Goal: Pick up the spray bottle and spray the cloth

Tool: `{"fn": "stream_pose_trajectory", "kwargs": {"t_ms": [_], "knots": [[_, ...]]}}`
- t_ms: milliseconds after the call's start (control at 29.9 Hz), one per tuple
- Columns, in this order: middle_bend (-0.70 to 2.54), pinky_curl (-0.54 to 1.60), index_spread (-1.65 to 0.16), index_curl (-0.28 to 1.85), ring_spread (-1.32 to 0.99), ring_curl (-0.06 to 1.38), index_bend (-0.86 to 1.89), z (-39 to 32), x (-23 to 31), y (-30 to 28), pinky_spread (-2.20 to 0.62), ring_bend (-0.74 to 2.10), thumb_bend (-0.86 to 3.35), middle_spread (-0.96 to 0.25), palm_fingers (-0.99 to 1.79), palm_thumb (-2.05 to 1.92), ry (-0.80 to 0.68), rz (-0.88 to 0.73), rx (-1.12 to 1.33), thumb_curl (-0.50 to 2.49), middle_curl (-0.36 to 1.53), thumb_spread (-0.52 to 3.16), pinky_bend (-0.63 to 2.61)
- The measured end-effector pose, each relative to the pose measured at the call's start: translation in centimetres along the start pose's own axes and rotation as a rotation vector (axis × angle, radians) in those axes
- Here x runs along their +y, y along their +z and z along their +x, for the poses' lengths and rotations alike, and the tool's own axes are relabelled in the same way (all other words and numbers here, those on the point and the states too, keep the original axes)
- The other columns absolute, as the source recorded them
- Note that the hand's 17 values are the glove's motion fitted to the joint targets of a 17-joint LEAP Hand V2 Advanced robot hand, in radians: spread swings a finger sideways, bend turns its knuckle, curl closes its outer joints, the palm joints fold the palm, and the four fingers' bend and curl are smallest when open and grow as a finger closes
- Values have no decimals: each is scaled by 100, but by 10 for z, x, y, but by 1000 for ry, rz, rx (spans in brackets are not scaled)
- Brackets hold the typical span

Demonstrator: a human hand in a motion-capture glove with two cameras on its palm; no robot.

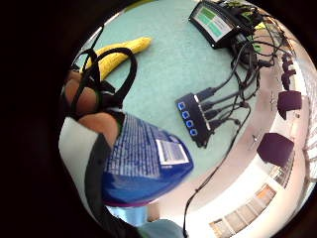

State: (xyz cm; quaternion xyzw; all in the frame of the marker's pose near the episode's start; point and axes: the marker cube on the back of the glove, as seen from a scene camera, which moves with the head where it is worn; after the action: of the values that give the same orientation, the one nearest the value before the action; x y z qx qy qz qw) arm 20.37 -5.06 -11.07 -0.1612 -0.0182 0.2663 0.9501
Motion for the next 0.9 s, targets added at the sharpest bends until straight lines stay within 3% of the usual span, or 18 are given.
{"fn": "stream_pose_trajectory", "kwargs": {"t_ms": [904], "knots": [[22,37,-30,19,-5,37,8,-7,-1,-1,4,52,-3,-9,103,91,6,-11,19,64,43,78,37]]}}
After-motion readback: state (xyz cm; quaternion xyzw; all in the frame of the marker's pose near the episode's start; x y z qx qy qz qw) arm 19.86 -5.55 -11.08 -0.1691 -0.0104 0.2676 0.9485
